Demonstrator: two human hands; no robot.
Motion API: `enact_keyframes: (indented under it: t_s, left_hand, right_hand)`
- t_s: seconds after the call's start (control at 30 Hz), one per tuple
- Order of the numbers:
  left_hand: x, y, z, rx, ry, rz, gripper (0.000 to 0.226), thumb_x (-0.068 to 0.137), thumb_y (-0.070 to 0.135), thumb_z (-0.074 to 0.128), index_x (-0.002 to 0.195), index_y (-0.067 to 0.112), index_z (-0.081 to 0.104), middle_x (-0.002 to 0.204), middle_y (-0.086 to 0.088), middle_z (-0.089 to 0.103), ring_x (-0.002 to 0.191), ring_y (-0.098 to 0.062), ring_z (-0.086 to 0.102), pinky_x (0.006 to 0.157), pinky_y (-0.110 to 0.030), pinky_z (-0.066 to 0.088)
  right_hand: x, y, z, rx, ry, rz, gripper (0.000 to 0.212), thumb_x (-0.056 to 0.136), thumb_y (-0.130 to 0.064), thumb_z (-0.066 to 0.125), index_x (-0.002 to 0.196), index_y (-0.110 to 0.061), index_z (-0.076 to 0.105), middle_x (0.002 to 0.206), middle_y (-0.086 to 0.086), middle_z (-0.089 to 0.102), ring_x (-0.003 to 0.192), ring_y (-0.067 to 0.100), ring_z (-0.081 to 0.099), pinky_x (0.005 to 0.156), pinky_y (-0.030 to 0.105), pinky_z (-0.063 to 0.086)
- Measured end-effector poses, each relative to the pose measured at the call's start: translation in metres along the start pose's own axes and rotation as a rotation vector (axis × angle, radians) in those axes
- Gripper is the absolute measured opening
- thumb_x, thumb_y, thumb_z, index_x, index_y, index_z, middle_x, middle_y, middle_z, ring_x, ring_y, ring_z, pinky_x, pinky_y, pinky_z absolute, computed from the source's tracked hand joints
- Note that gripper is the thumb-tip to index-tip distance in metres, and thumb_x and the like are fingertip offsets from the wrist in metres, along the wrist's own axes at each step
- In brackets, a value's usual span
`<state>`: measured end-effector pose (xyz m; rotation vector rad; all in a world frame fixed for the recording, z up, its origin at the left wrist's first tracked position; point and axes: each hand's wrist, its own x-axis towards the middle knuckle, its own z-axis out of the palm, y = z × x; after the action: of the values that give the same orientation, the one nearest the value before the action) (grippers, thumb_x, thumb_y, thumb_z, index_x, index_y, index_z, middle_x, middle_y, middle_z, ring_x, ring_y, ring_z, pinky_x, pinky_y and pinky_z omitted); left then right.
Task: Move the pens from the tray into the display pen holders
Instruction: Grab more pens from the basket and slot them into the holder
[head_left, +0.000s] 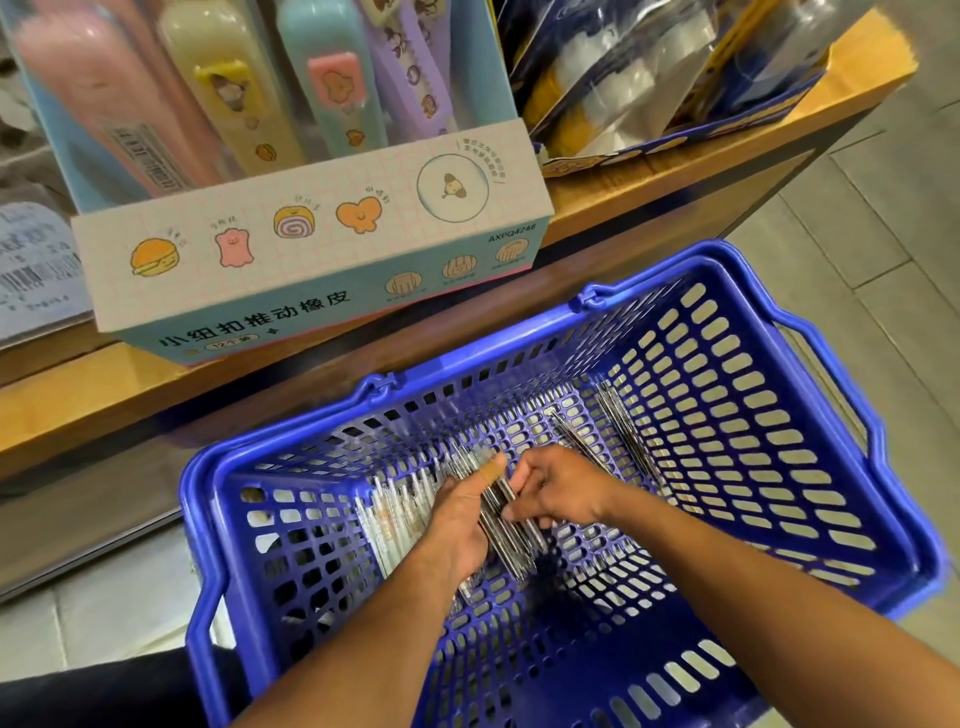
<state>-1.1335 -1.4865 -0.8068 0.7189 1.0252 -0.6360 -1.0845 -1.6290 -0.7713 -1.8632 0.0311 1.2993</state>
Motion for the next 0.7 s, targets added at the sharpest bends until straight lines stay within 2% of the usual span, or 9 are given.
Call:
enact_keyframes:
  t_s: [0.13, 0.17, 0.23, 0.3, 0.37, 0.4, 0.57, 0.63, 0.7]
  left_hand:
    - [-0.003, -0.001, 0.003, 0.044, 0.070, 0.005, 0.109, 0.058, 0.020, 0.091, 0.149, 0.009, 0.032, 0.144, -0.019, 0.050, 0.131, -0.037, 0.050, 0.110, -0.056, 0.039]
    - [-0.003, -0.001, 0.003, 0.053, 0.097, -0.007, 0.092, 0.066, 0.015, 0.088, 0.144, 0.007, 0.039, 0.134, -0.020, 0.058, 0.121, -0.036, 0.058, 0.103, -0.054, 0.046]
    - [-0.002, -0.001, 0.001, 0.069, 0.138, -0.024, 0.047, 0.081, 0.006, 0.074, 0.123, -0.004, 0.056, 0.092, -0.018, 0.071, 0.080, -0.026, 0.071, 0.072, -0.041, 0.060]
    - [-0.002, -0.001, -0.001, 0.096, 0.168, -0.023, 0.026, 0.087, 0.003, 0.068, 0.111, -0.007, 0.064, 0.070, -0.013, 0.068, 0.058, -0.022, 0.065, 0.056, -0.033, 0.056]
    - [-0.004, -0.002, -0.002, 0.109, 0.186, -0.022, 0.026, 0.087, 0.002, 0.067, 0.111, -0.008, 0.065, 0.072, -0.014, 0.067, 0.061, -0.023, 0.063, 0.063, -0.035, 0.053]
    - [-0.005, -0.002, -0.003, 0.104, 0.187, -0.021, 0.026, 0.088, 0.002, 0.067, 0.111, -0.008, 0.065, 0.073, -0.015, 0.067, 0.063, -0.024, 0.062, 0.065, -0.035, 0.052]
    - [-0.007, -0.003, -0.005, 0.086, 0.196, -0.025, 0.026, 0.088, 0.003, 0.069, 0.112, -0.007, 0.066, 0.077, -0.015, 0.068, 0.067, -0.025, 0.064, 0.067, -0.036, 0.053]
    - [-0.005, -0.003, -0.005, 0.086, 0.198, -0.026, 0.033, 0.088, 0.004, 0.070, 0.118, -0.005, 0.062, 0.080, -0.016, 0.069, 0.068, -0.026, 0.064, 0.067, -0.036, 0.054]
    - [-0.005, -0.002, -0.005, 0.083, 0.192, -0.018, 0.045, 0.087, 0.005, 0.071, 0.128, -0.002, 0.054, 0.081, -0.017, 0.069, 0.073, -0.028, 0.065, 0.071, -0.039, 0.055]
  right_hand:
    - [0.007, 0.004, 0.009, -0.001, -0.046, -0.013, 0.034, 0.072, -0.009, 0.084, 0.094, -0.005, 0.057, 0.070, 0.002, 0.067, 0.056, 0.017, 0.061, 0.055, 0.025, 0.052]
    - [0.008, 0.007, 0.005, 0.014, -0.055, -0.005, 0.032, 0.072, -0.011, 0.084, 0.091, -0.007, 0.058, 0.069, 0.002, 0.068, 0.056, 0.017, 0.061, 0.055, 0.025, 0.052]
    - [0.014, 0.019, -0.011, 0.047, -0.010, 0.033, 0.026, 0.075, -0.017, 0.083, 0.086, -0.010, 0.060, 0.072, 0.003, 0.070, 0.060, 0.017, 0.063, 0.058, 0.027, 0.054]
    - [0.022, 0.037, -0.029, -0.064, 0.259, 0.110, 0.019, 0.082, -0.017, 0.077, 0.088, -0.012, 0.059, 0.084, 0.006, 0.070, 0.070, 0.018, 0.066, 0.065, 0.030, 0.058]
    - [0.027, 0.056, -0.044, -0.355, 0.579, 0.218, 0.016, 0.087, -0.011, 0.069, 0.094, -0.015, 0.055, 0.096, 0.006, 0.067, 0.081, 0.021, 0.065, 0.076, 0.035, 0.057]
    - [0.029, 0.064, -0.048, -0.465, 0.641, 0.262, 0.020, 0.087, -0.011, 0.067, 0.101, -0.015, 0.054, 0.100, 0.007, 0.066, 0.085, 0.022, 0.063, 0.080, 0.036, 0.056]
    - [0.035, 0.081, -0.040, -0.723, 0.494, 0.404, 0.055, 0.093, -0.011, 0.056, 0.142, -0.007, 0.031, 0.127, 0.016, 0.057, 0.116, 0.032, 0.058, 0.098, 0.039, 0.049]
    - [0.036, 0.076, -0.036, -0.749, 0.432, 0.412, 0.060, 0.094, -0.015, 0.057, 0.144, -0.002, 0.027, 0.132, 0.019, 0.054, 0.119, 0.033, 0.055, 0.098, 0.038, 0.048]
    - [0.033, 0.064, -0.036, -0.650, 0.367, 0.359, 0.047, 0.089, -0.021, 0.065, 0.128, -0.005, 0.045, 0.118, 0.016, 0.060, 0.109, 0.031, 0.060, 0.089, 0.035, 0.051]
